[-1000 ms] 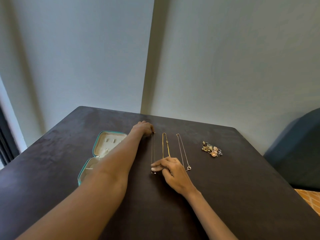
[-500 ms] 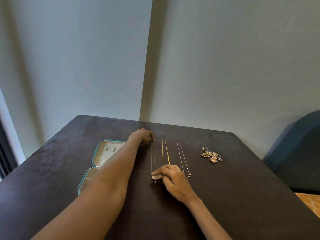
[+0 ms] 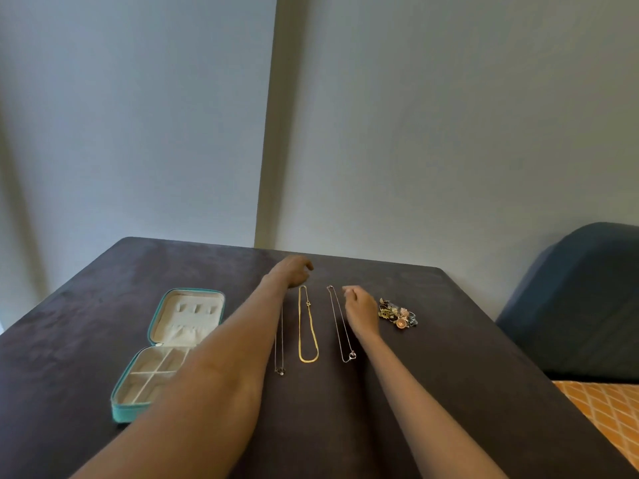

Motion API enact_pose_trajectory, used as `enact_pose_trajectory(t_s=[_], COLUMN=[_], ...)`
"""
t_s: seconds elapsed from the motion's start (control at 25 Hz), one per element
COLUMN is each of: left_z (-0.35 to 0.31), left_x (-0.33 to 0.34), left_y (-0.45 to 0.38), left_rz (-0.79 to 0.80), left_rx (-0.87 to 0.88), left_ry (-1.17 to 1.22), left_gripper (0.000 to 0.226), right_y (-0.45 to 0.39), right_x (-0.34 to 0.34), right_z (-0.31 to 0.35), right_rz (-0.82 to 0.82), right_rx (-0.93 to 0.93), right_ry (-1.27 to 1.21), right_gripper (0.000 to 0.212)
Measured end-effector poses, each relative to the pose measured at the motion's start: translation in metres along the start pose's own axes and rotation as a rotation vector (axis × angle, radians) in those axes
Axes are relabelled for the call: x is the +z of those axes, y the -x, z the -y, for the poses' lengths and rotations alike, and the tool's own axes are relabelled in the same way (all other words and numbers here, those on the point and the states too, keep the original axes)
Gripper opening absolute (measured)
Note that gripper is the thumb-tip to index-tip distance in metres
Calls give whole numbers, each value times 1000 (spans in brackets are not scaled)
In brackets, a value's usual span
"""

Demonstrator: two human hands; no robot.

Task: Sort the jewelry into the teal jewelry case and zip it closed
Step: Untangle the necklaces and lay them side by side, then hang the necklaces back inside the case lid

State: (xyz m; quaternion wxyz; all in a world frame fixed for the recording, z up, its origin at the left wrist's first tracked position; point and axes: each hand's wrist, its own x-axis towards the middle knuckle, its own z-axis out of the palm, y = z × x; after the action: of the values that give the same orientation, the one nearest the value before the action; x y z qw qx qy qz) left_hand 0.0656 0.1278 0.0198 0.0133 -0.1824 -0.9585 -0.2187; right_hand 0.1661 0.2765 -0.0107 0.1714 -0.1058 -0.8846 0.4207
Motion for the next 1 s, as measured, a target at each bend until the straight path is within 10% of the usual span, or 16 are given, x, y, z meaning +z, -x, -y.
enact_pose_trajectory(t_s=[0.4,0.72,1.0], left_z=[-33,-37,-64], left_x=[52,49,2], left_y=[-44,-42,-1], left_rz=[29,-17,145], left_rx=[-62,-82,-43], left_ry=[-101,-58,1049], left_gripper=[21,26,24], right_y=[-61,-65,-41], right_x=[25,17,-30], right_z=[6,3,42], right_rz=[65,140,186], right_rx=[48,21,73], right_ry=[474,317,-376], right_gripper=[23,35,30])
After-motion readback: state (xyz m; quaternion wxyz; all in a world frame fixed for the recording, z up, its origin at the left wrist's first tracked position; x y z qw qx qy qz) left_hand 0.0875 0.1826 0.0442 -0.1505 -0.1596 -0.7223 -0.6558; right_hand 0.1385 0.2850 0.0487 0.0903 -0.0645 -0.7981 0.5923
